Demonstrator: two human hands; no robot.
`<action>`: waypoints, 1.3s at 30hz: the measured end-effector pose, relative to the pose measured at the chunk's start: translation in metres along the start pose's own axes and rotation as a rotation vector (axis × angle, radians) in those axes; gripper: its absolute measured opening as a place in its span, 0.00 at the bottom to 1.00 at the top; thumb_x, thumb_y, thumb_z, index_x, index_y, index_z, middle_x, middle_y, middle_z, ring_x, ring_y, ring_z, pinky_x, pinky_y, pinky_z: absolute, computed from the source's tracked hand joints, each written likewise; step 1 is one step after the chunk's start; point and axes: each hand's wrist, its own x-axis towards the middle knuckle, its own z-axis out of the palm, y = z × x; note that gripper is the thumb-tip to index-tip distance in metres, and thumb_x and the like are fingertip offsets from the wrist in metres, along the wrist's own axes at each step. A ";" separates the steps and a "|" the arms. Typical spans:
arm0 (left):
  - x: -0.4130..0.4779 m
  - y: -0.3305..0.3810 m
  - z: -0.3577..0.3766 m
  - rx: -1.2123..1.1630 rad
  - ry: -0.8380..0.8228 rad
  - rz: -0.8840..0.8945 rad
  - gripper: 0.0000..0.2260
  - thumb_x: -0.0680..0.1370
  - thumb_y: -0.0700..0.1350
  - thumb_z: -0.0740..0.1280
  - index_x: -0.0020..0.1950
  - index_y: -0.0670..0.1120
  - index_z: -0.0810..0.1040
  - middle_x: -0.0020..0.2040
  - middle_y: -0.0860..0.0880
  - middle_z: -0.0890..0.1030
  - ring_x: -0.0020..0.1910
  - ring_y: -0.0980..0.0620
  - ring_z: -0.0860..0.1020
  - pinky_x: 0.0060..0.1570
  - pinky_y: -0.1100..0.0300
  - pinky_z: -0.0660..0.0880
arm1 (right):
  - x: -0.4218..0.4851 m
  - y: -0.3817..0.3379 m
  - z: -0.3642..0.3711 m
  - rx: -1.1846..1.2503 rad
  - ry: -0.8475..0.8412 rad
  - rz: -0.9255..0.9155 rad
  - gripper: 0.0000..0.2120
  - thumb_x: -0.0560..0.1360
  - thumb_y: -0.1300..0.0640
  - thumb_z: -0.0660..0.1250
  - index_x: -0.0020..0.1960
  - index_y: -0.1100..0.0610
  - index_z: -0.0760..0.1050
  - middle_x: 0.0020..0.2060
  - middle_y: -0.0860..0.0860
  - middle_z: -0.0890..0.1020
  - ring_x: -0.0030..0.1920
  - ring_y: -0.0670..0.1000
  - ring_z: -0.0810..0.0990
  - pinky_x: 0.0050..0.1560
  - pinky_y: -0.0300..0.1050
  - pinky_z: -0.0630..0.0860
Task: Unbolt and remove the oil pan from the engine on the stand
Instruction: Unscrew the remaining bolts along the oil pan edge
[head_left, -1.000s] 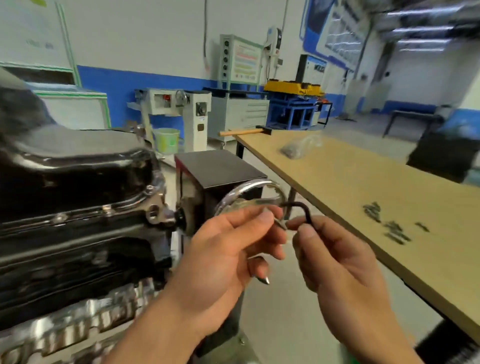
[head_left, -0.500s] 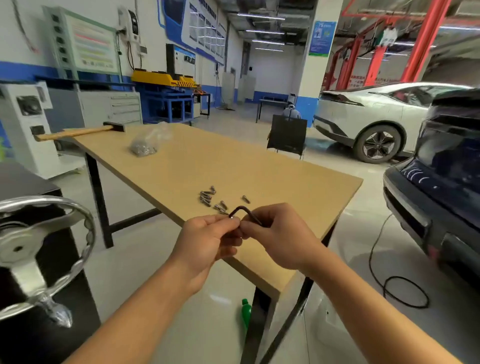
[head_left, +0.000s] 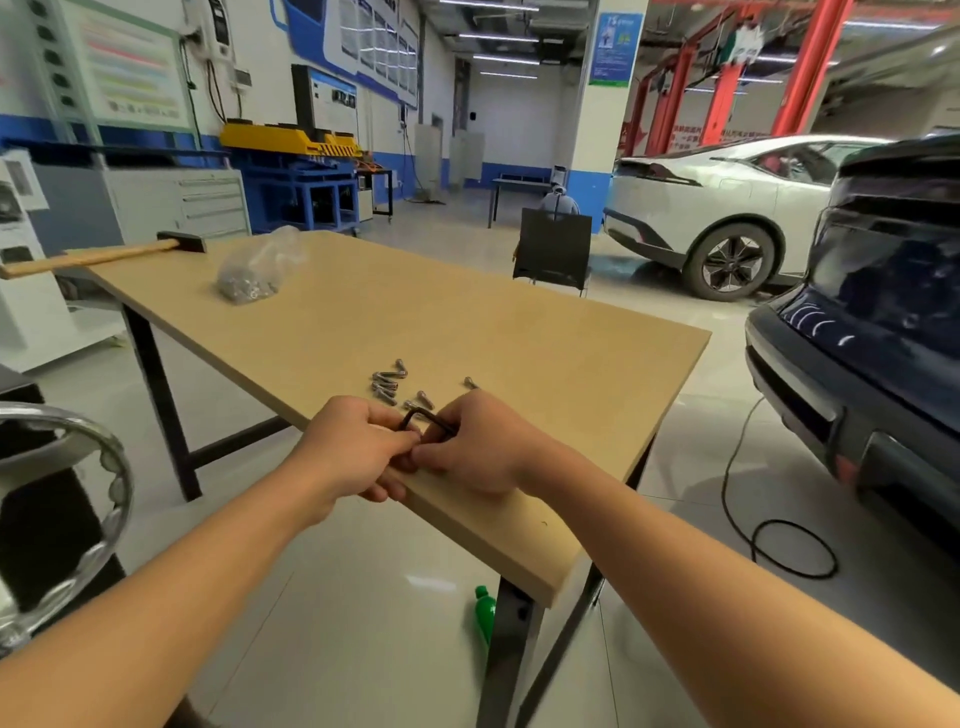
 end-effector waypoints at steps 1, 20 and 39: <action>0.003 0.001 -0.001 0.018 0.009 0.005 0.03 0.79 0.40 0.69 0.48 0.47 0.83 0.28 0.49 0.83 0.22 0.51 0.79 0.19 0.64 0.70 | 0.001 -0.001 0.001 0.001 0.005 0.008 0.15 0.73 0.49 0.73 0.46 0.62 0.83 0.35 0.55 0.79 0.36 0.51 0.73 0.37 0.46 0.71; -0.026 -0.010 -0.041 -0.033 0.021 0.166 0.08 0.79 0.38 0.69 0.52 0.51 0.81 0.49 0.52 0.85 0.34 0.52 0.84 0.27 0.64 0.74 | -0.004 -0.022 0.004 0.279 0.187 0.046 0.09 0.78 0.56 0.67 0.47 0.57 0.85 0.41 0.51 0.84 0.33 0.47 0.74 0.31 0.39 0.69; -0.272 -0.021 -0.252 0.205 0.654 0.505 0.11 0.75 0.45 0.70 0.49 0.63 0.85 0.27 0.53 0.81 0.24 0.60 0.76 0.26 0.71 0.71 | -0.098 -0.293 0.129 0.851 -0.133 -0.894 0.07 0.77 0.61 0.71 0.48 0.65 0.85 0.39 0.62 0.86 0.42 0.62 0.83 0.44 0.56 0.81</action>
